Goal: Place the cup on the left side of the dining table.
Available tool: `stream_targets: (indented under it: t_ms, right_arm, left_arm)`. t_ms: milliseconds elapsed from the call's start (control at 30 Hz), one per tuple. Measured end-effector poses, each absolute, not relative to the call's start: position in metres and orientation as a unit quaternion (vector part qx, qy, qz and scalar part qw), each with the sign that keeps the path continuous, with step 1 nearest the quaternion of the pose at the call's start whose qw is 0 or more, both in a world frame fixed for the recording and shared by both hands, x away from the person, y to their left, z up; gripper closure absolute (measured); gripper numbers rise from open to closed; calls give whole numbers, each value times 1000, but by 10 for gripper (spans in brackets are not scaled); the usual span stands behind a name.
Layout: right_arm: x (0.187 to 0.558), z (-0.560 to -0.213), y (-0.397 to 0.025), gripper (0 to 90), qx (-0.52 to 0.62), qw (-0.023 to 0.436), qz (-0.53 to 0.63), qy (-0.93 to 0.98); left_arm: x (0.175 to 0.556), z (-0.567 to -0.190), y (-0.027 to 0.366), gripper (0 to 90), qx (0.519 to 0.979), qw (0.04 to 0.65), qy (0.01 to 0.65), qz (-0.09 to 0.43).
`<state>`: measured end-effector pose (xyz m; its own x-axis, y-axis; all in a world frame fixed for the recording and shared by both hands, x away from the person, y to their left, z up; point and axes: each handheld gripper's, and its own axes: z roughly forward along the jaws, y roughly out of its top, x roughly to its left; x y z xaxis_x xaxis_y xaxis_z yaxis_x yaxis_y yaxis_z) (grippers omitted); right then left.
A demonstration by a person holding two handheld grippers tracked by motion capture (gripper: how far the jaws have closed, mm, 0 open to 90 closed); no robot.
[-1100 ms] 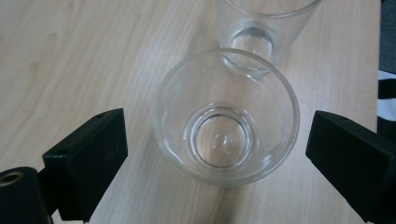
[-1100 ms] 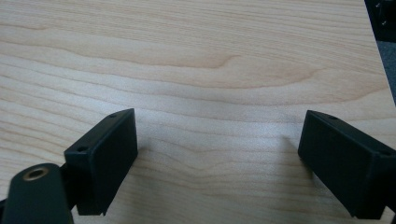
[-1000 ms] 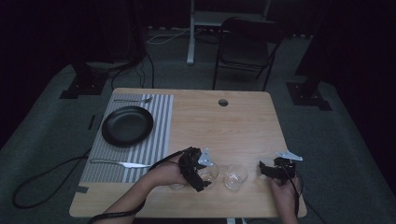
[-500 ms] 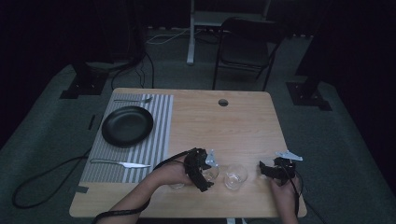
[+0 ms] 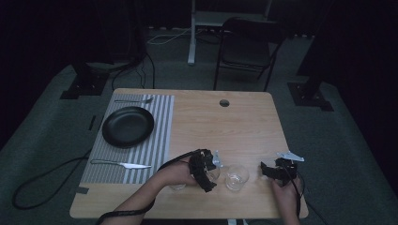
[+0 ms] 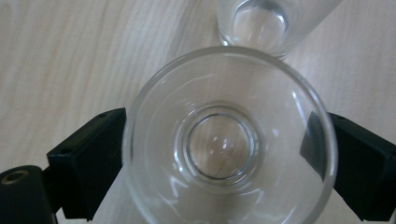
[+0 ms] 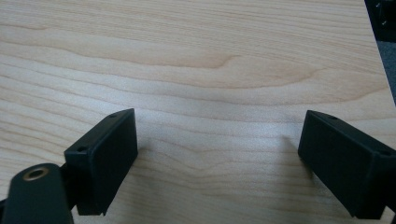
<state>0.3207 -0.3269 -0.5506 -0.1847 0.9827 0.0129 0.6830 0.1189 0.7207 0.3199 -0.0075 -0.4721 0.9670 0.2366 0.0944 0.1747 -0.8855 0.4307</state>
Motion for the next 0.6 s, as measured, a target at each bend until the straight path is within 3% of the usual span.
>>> stream_targets:
  t_ms: [33,67,600]
  right_arm:
    - [321,-551,-327,114,589,245,305,706]
    - [321,-551,-327,114,589,245,305,706]
    - [321,-551,-327,114,589,245,305,707]
  left_arm:
    - [320,-472,-8,75,968,213,107,73]
    - [320,-473,-9,161,968,215,109,68]
    - [319,-471,-10,181,972,198,102,75]
